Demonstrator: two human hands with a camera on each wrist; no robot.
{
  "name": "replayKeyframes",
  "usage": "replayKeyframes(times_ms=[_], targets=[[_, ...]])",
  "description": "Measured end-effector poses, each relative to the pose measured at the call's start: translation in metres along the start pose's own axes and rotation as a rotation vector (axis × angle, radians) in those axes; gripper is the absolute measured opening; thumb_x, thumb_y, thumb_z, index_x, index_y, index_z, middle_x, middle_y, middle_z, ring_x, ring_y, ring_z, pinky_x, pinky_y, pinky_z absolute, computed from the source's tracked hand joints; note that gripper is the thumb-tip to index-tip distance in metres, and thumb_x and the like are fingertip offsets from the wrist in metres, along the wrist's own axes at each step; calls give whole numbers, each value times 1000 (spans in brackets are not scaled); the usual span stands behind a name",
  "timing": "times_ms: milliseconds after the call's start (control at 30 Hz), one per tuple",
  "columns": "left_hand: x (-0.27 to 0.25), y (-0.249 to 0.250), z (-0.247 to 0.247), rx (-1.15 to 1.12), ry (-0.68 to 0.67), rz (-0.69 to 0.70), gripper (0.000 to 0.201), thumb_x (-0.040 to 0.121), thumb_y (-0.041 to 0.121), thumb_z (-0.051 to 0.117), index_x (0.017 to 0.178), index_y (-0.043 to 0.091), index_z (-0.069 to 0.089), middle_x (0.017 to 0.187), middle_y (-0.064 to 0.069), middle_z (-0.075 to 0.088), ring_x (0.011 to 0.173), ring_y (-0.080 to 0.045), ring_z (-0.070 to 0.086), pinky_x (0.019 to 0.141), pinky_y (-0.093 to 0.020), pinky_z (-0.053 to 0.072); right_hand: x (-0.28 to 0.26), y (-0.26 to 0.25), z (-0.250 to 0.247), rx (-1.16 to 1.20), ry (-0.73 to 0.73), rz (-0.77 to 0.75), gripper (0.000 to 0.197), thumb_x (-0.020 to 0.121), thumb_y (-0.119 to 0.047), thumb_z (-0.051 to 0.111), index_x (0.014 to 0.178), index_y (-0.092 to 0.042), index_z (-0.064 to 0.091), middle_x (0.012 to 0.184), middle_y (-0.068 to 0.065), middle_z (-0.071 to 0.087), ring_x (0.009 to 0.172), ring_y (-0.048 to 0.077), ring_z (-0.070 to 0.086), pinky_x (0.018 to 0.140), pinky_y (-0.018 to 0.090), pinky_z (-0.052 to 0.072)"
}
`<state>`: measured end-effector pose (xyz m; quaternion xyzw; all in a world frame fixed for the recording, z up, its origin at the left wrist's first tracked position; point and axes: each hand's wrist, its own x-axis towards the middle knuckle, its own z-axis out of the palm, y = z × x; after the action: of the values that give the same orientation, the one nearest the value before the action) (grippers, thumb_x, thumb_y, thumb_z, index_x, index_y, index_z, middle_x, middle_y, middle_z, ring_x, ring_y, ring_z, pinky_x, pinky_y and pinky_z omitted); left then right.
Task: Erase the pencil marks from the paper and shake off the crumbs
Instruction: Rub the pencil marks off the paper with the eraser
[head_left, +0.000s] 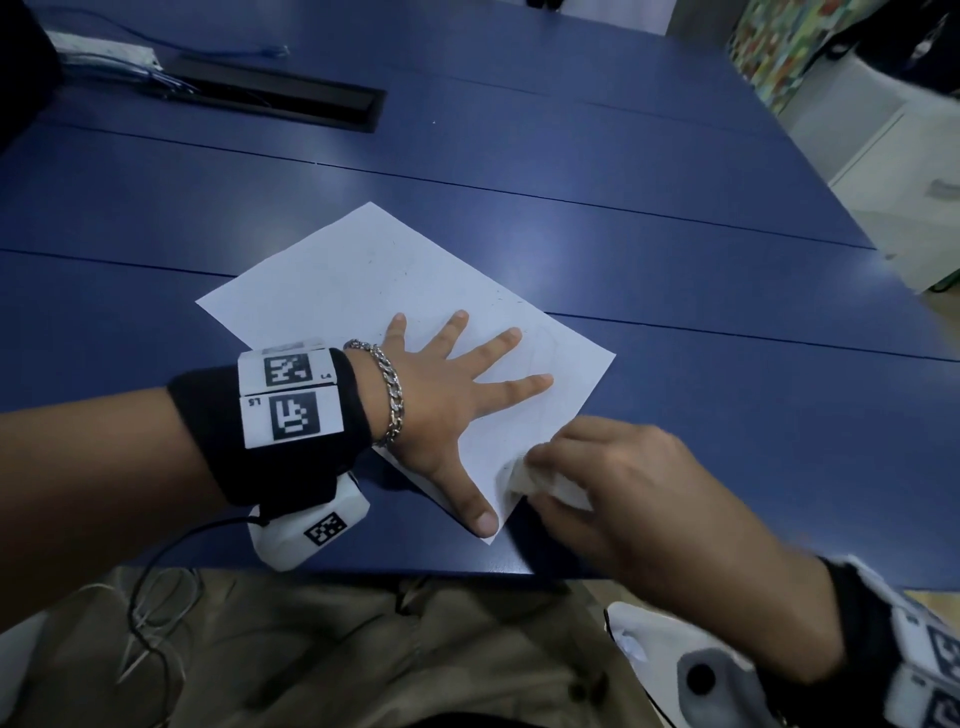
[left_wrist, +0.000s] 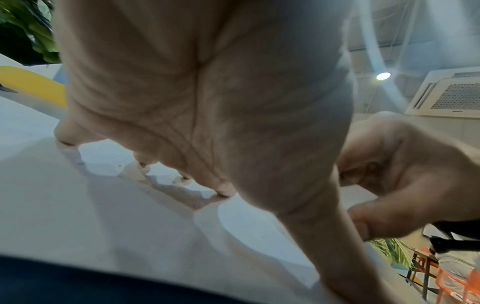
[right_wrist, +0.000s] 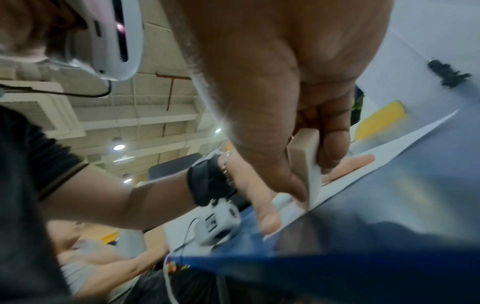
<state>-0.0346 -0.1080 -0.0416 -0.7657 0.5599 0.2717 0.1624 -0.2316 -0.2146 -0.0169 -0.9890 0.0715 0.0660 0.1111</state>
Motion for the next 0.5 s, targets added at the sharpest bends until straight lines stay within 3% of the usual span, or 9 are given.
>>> replayKeyframes(times_ms=[100, 133, 200, 333, 433, 500], targets=[[-2, -2, 0, -6, 12, 29, 143, 49, 100, 67, 144, 66, -34, 160, 18, -47, 152, -39, -37, 114, -81, -9, 6, 25, -19, 114, 147, 73, 18, 89, -42, 72, 104, -33, 77, 95, -14, 74, 85, 7, 67, 76, 20, 51], [-3, -4, 0, 1, 17, 47, 145, 49, 98, 69, 144, 65, -35, 160, 20, -46, 153, -38, -36, 115, -80, -9, 5, 32, -26, 140, 214, 105, 21, 87, -42, 74, 106, -33, 78, 95, -17, 75, 87, 5, 66, 75, 11, 45], [-6, -10, -1, 10, 20, 94, 154, 49, 94, 76, 144, 59, -41, 161, 22, -43, 154, -36, -34, 118, -76, -11, -1, 41, -36, 203, 293, 157, 24, 86, -42, 74, 107, -33, 78, 95, -23, 74, 92, -2, 64, 77, 4, 41], [-18, -30, -8, -21, 41, 150, 162, 49, 91, 79, 142, 52, -47, 163, 19, -42, 151, -30, -39, 122, -64, -18, -5, 48, -34, 231, 242, 181, 27, 86, -45, 74, 110, -34, 78, 96, -27, 73, 95, -6, 65, 75, 7, 45], [-29, -44, -16, -69, 68, 99, 152, 53, 94, 71, 148, 53, -40, 162, 12, -45, 153, -29, -36, 126, -55, -15, -4, 48, -34, 218, 237, 187, 24, 88, -45, 72, 109, -35, 77, 96, -25, 74, 91, -2, 66, 74, 11, 45], [-31, -45, -15, -99, 83, 72, 142, 63, 91, 66, 156, 47, -32, 164, 8, -42, 155, -30, -33, 128, -50, -11, 0, 45, -34, 168, 236, 164, 24, 90, -45, 68, 109, -34, 76, 95, -21, 73, 85, 2, 64, 72, 12, 43]])
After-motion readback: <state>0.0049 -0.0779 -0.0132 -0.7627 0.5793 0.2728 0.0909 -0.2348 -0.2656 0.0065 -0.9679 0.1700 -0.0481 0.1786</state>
